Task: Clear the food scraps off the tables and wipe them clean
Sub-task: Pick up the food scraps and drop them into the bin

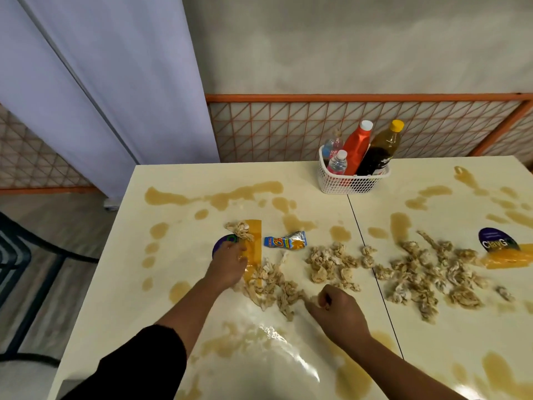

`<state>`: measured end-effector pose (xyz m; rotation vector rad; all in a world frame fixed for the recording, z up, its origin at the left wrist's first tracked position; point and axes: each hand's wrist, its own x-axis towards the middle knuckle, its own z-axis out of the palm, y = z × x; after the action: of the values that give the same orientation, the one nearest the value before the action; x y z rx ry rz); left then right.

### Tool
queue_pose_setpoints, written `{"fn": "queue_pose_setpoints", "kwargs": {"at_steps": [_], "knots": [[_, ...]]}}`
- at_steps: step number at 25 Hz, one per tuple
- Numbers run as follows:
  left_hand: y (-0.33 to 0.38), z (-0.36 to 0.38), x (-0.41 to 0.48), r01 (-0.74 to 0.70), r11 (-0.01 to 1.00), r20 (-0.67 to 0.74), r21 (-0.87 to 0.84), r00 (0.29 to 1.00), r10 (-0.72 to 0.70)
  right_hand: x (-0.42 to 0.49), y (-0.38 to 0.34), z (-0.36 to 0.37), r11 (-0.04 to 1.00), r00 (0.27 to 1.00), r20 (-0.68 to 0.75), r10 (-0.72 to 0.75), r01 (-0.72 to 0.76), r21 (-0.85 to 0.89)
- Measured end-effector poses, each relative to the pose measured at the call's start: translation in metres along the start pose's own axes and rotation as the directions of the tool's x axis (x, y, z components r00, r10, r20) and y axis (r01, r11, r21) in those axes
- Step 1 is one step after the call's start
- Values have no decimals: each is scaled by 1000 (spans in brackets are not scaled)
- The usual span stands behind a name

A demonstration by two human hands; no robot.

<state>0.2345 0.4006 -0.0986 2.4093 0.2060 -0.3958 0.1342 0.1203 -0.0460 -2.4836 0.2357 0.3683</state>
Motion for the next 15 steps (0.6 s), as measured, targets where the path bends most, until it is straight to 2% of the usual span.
{"fn": "queue_pose_setpoints", "kwargs": {"at_steps": [4, 7, 10, 13, 15], "knots": [[11, -12, 46, -25, 985, -83, 171, 996, 39, -4, 4, -10, 996, 999, -21, 40, -38, 84], [12, -11, 69, -73, 944, 18, 321, 997, 71, -7, 11, -15, 982, 998, -8, 58, -55, 181], [8, -2, 84, -59, 936, 50, 348, 998, 44, -10, 18, -19, 939, 988, 95, 125, -148, 309], [-6, 5, 88, -34, 939, 13, 343, 999, 31, -11, 22, -21, 904, 963, 209, 172, -239, 356], [-14, 8, 87, -65, 948, -39, 311, 996, 81, -13, 21, -24, 870, 944, 271, 190, -289, 400]]}}
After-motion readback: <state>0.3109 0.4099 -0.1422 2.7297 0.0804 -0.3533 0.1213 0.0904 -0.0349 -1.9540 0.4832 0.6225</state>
